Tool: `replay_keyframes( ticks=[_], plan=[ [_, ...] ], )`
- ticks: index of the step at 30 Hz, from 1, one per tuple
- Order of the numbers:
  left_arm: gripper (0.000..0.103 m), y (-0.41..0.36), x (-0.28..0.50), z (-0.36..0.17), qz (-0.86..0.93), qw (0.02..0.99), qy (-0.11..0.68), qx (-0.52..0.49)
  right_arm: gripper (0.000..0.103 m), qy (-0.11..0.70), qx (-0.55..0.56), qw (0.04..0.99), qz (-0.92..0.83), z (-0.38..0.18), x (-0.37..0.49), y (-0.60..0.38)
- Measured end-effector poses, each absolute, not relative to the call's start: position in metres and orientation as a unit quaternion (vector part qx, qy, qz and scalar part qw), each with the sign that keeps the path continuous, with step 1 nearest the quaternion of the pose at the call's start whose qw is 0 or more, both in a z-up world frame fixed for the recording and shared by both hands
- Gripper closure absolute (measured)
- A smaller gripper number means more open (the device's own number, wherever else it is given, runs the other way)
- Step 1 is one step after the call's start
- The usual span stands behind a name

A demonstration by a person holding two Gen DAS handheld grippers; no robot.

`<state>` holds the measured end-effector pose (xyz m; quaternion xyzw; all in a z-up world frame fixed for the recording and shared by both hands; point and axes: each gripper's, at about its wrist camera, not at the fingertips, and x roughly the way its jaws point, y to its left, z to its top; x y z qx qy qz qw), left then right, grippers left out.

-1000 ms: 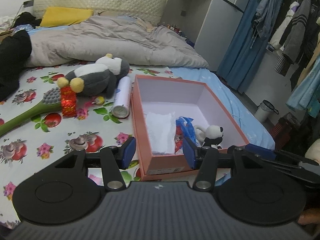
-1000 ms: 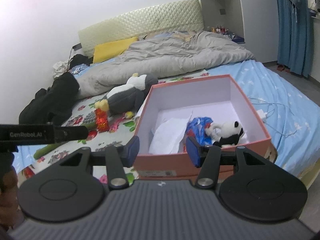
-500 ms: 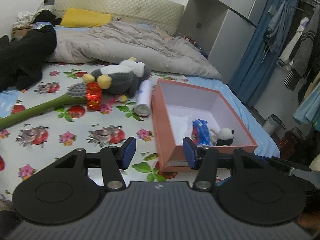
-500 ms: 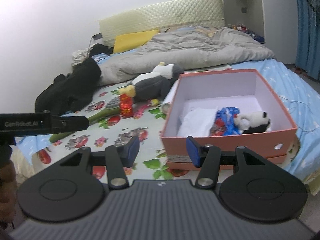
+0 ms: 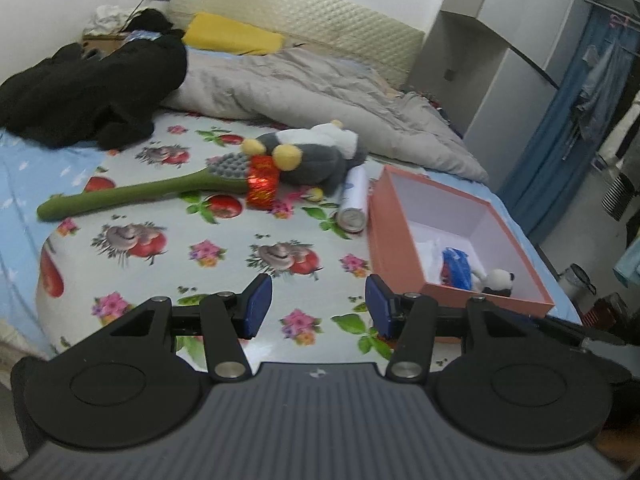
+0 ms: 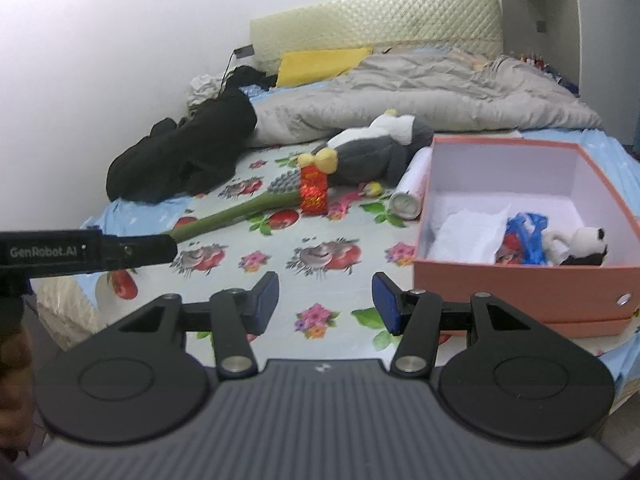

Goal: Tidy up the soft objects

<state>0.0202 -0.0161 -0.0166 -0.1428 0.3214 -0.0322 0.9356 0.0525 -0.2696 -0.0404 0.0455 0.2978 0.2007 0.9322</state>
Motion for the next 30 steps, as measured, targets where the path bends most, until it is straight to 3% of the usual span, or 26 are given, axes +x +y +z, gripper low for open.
replay_keyframes(
  ticks=[13,30],
  plan=[
    [0.045,0.012,0.094,-0.064,-0.018,0.921,0.355,-0.158,0.048,0.328,0.047,0.923,0.193,-0.072,0.092,-0.248],
    [0.042,0.047,0.251,-0.136,-0.009,0.903,0.388,-0.182,0.048,0.324,0.042,0.930,0.167,-0.104,0.223,-0.203]
  ],
)
